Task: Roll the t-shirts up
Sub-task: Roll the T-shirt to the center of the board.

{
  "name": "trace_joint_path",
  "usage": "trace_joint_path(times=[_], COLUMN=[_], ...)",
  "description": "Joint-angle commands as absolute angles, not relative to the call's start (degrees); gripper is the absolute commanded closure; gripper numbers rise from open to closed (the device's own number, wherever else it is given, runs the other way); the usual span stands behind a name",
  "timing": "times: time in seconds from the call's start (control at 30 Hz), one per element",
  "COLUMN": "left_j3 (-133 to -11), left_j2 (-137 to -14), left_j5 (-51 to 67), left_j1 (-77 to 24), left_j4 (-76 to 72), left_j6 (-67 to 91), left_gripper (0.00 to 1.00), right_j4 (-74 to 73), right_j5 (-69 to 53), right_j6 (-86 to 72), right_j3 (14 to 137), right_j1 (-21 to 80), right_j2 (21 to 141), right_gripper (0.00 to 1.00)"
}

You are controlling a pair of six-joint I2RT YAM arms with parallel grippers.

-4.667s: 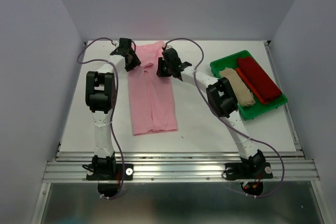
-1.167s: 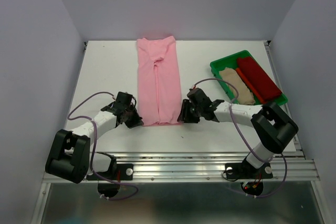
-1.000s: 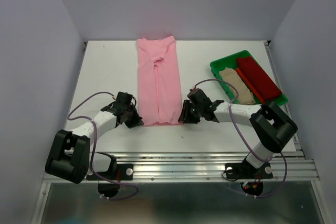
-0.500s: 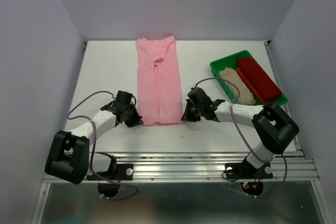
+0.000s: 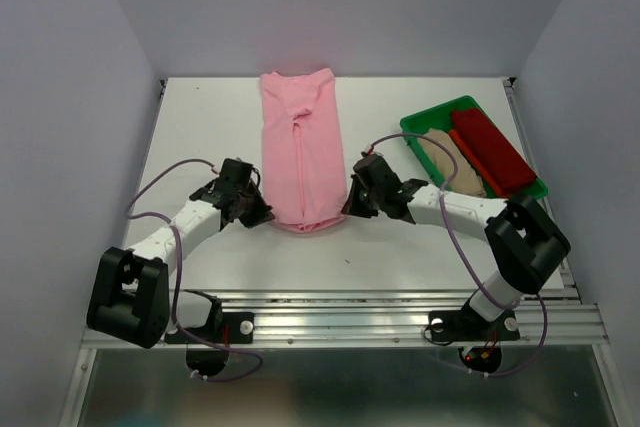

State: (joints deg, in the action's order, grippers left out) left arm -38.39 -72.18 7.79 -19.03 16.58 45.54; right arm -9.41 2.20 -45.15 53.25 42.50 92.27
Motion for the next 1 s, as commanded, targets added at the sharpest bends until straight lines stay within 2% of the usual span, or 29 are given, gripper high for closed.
trace_joint_path(times=[0.0,0.97], left_j3=[-42.45,-50.88], left_j2=[-72.95,-82.43], left_j5=[5.8,4.83], left_j1=[-18.99,-13.89], left_j4=[15.91,11.6], left_j6=[46.41,47.02], left_gripper=[1.0,1.0], right_j4=[-9.75,-10.63], right_j5=[5.1,5.89], right_j6=[-43.95,-40.25], right_j3=[57.04,70.13], right_j1=[42.98,37.71], right_j2=[91.76,102.74], right_gripper=[0.99,0.98])
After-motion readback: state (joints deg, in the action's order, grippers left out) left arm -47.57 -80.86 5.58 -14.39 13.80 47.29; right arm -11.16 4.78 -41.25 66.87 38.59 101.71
